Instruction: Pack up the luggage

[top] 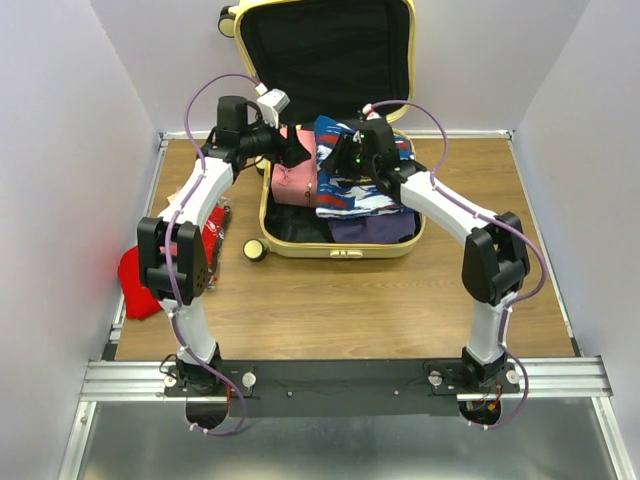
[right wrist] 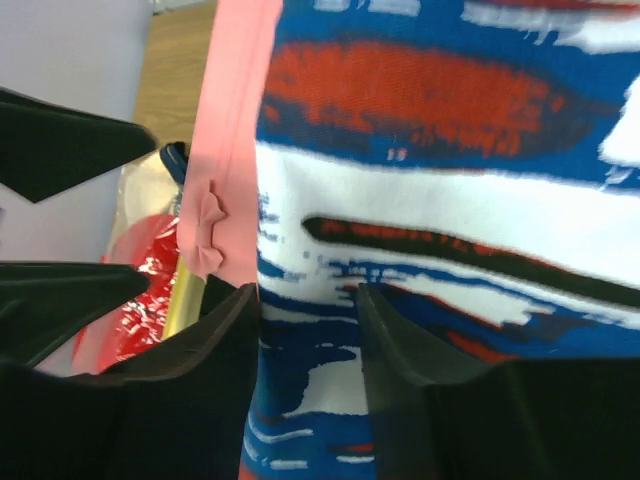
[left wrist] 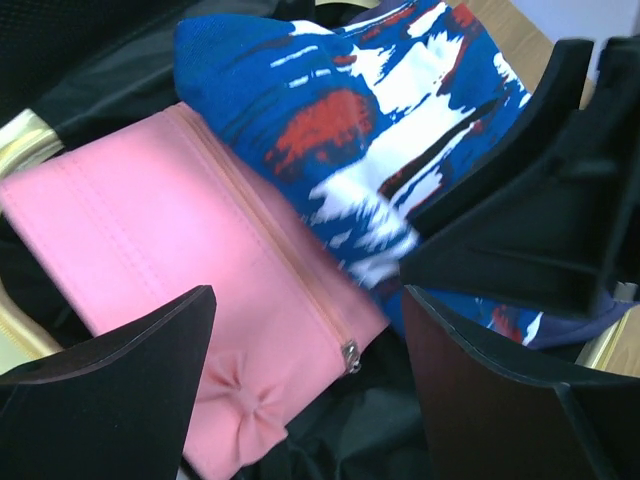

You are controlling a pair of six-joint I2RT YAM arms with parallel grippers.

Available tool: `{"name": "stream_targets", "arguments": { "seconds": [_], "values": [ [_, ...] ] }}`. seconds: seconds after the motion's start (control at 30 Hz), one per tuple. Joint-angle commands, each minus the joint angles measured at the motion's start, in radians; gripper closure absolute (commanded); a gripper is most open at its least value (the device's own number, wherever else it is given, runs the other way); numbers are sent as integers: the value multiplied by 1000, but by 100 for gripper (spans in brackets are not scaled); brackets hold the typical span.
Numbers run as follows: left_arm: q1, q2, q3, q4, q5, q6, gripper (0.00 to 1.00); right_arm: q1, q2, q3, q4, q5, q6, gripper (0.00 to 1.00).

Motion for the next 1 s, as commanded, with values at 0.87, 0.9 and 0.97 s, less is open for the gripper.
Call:
{"name": "stream_targets", "arguments": {
  "seconds": [0.87, 0.9, 0.97],
  "values": [
    [-236, 330, 272, -33, -228, -56, 56, -258, 130, -253, 27, -7, -455, 52],
    [-242, 338, 272, -32, -246, -56, 57, -266, 139, -253, 26, -10, -459, 52],
    [-260, 359, 278, -39, -266, -53, 57, -271, 147, -245, 23, -16, -471, 52]
  ]
}}
